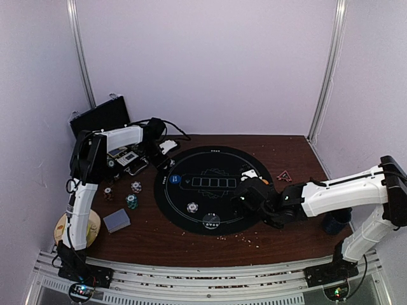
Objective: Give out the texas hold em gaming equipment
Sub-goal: Place the poker chips pile at the small blind area.
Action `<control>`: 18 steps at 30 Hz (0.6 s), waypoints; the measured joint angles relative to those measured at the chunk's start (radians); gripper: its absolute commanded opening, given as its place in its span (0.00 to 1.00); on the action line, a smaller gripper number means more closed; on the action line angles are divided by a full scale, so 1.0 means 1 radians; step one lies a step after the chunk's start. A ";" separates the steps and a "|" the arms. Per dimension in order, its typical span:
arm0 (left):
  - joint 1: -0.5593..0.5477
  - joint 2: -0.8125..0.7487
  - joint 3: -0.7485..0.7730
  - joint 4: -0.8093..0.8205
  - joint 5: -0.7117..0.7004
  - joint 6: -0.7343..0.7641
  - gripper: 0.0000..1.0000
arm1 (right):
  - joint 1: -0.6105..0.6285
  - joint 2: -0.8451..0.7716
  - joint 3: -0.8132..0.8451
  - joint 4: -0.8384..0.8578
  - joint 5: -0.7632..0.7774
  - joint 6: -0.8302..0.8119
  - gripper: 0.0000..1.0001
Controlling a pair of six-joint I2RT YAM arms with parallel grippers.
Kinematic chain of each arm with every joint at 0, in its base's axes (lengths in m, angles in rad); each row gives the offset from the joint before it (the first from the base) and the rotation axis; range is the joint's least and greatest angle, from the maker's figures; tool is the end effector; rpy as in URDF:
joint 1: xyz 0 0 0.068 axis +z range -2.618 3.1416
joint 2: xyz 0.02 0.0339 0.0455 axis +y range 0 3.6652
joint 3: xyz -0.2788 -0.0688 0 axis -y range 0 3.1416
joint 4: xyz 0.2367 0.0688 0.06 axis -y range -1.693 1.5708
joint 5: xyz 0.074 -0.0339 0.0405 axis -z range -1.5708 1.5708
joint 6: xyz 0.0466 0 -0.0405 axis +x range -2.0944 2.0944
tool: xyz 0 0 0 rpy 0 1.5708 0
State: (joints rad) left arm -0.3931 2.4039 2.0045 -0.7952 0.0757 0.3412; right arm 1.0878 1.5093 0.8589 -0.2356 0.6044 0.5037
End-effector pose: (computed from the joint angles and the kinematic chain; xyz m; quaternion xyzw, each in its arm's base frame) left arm 0.4716 -0.1994 0.1522 0.3590 0.9137 -0.0420 0.1858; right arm 0.1621 0.2522 0.2092 -0.1632 0.8900 0.0328 0.4246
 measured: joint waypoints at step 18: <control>0.000 -0.128 -0.061 0.001 -0.031 -0.008 0.79 | 0.000 0.000 0.000 0.000 0.000 0.000 1.00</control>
State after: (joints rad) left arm -0.3927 2.2761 1.9434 -0.7940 0.0448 0.3336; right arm 1.0878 1.5097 0.8589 -0.2356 0.6048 0.5041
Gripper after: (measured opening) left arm 0.764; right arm 0.999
